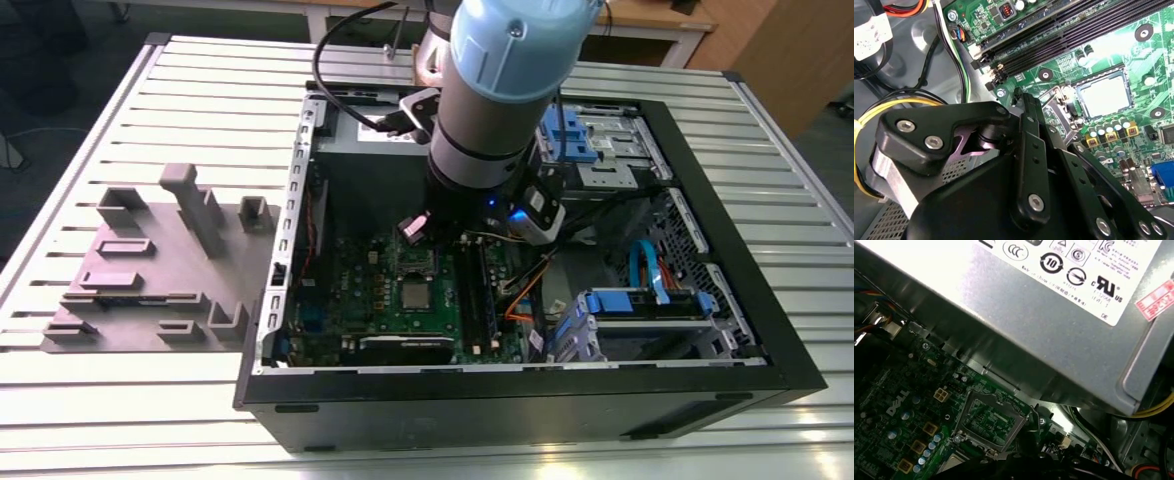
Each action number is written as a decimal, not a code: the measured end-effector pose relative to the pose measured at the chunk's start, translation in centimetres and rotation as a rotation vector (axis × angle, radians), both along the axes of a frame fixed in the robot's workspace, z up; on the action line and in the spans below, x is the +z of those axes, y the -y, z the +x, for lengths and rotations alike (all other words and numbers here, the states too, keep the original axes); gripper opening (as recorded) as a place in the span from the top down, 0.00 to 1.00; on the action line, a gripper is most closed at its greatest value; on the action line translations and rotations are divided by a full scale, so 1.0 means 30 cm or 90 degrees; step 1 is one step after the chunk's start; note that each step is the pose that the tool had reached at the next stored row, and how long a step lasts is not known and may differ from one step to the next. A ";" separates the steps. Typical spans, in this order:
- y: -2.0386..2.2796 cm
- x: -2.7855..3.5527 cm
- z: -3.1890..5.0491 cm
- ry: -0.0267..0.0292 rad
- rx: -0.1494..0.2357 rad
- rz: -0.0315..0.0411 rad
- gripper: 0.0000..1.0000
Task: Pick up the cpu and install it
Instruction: 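Close the cpu cover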
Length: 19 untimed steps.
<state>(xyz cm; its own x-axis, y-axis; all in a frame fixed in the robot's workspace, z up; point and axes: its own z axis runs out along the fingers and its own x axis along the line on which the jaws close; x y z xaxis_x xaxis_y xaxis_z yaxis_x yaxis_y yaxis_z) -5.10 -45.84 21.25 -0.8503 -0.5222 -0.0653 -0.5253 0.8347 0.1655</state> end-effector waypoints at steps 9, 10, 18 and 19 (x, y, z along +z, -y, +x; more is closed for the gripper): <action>0.002 0.009 0.000 0.0001 0.000 0.0003 0.90; 0.003 0.010 0.000 0.0001 0.000 0.0002 0.90; 0.006 0.034 0.002 -0.0016 0.000 0.0015 0.90; 0.006 0.037 0.002 -0.0018 0.000 0.0016 0.90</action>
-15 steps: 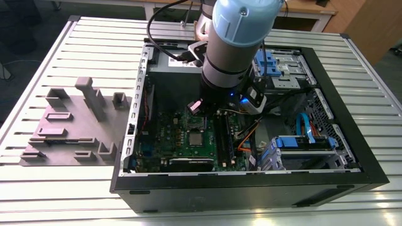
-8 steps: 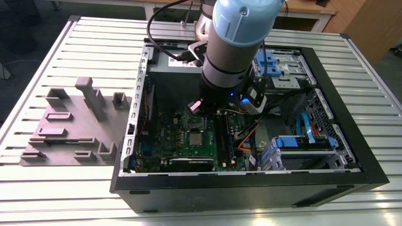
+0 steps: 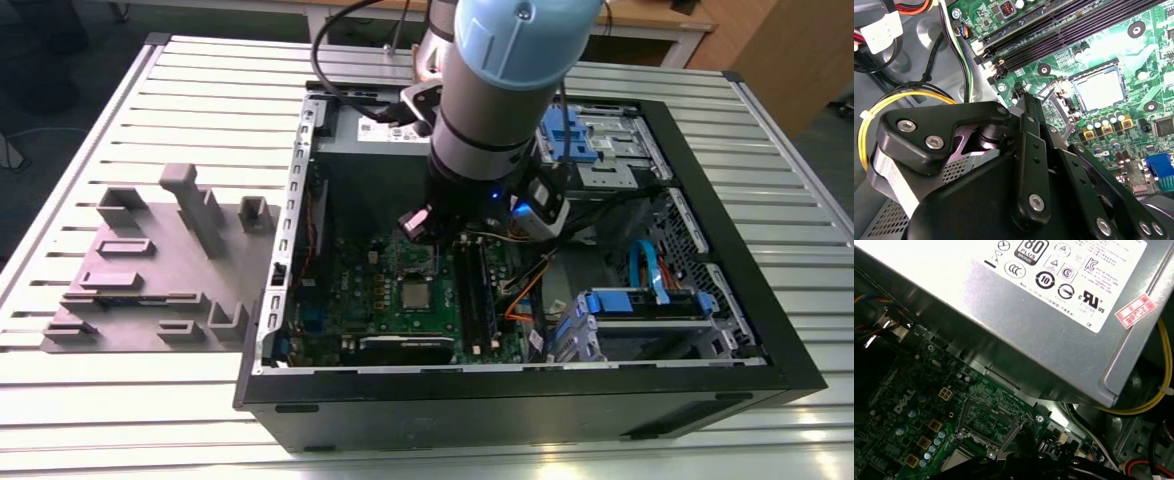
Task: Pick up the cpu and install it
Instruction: 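Close the cpu cover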
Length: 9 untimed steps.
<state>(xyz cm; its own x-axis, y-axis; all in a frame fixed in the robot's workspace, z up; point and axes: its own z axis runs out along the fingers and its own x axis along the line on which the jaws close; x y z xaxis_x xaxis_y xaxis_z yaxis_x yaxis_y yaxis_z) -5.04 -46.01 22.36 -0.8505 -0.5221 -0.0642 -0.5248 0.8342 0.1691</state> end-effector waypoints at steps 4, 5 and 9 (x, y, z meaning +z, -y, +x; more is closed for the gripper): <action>0.000 0.001 0.000 0.0000 0.000 0.0004 0.90; 0.000 0.001 0.000 -0.0001 0.000 0.0003 0.90; 0.001 0.007 0.000 -0.0001 0.000 0.0002 0.90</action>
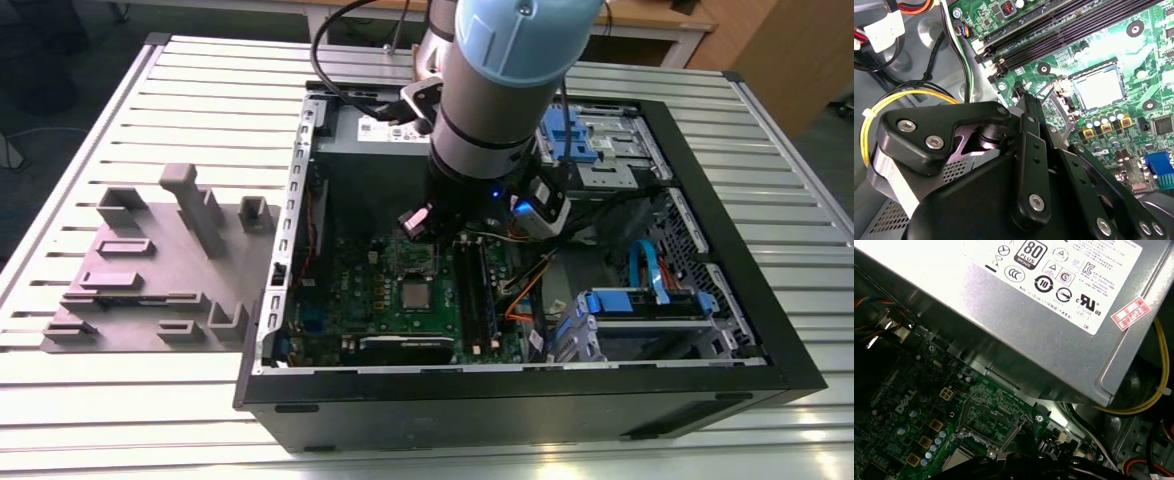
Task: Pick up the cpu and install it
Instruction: 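Close the cpu cover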
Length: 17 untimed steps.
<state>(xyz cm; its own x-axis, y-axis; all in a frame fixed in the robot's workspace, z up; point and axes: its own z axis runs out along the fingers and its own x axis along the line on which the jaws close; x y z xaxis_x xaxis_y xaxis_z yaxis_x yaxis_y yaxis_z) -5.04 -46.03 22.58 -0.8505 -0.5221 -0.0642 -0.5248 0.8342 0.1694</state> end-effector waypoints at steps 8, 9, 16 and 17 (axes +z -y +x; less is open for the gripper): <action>0.002 0.011 0.001 -0.0001 0.000 0.0003 0.90; 0.002 0.011 0.001 -0.0002 0.000 0.0002 0.90; 0.009 0.012 0.005 -0.0018 0.000 0.0001 0.90; 0.011 0.012 0.006 -0.0022 0.000 0.0002 0.90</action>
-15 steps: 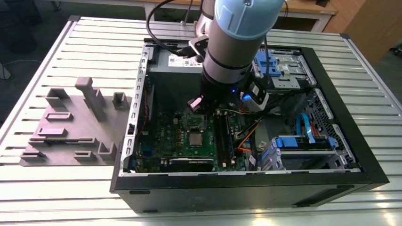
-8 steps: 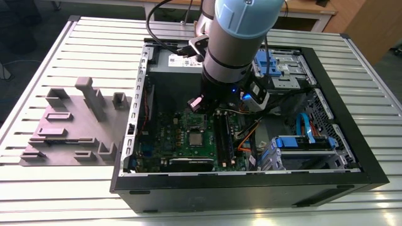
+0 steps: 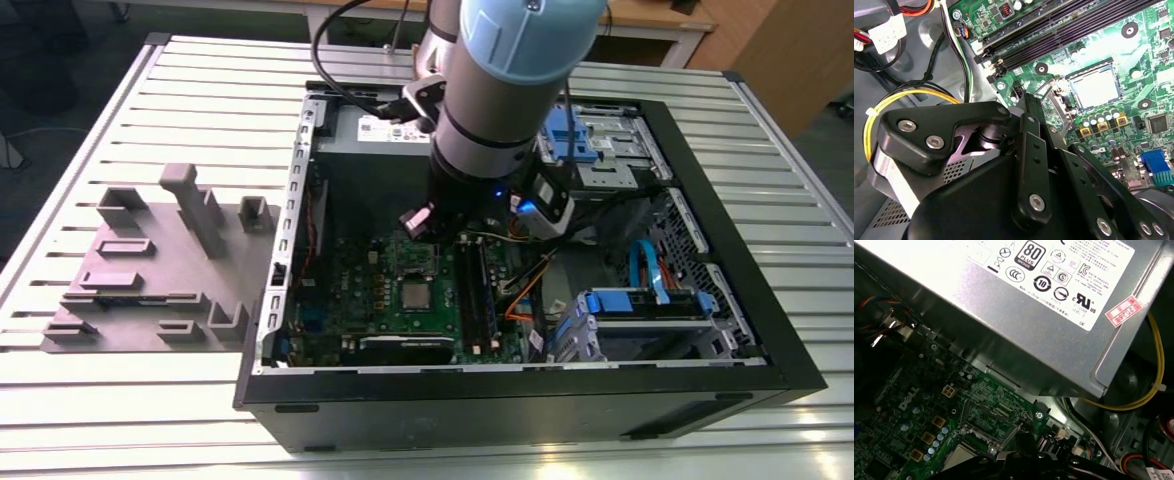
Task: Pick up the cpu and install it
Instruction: 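Close the cpu cover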
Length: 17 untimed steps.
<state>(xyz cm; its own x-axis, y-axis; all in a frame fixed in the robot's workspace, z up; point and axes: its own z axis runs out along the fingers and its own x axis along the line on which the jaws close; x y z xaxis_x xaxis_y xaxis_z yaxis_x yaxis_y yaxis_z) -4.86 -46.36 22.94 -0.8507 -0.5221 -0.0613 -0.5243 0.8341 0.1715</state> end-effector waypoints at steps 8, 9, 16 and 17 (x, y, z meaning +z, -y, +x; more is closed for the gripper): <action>-0.011 -0.003 0.004 -0.0014 0.000 0.0010 0.90; -0.018 -0.006 0.003 -0.0014 0.000 0.0012 0.90; -0.069 -0.047 0.003 -0.0014 0.000 0.0015 0.90; -0.076 -0.053 0.003 -0.0014 0.000 0.0014 0.90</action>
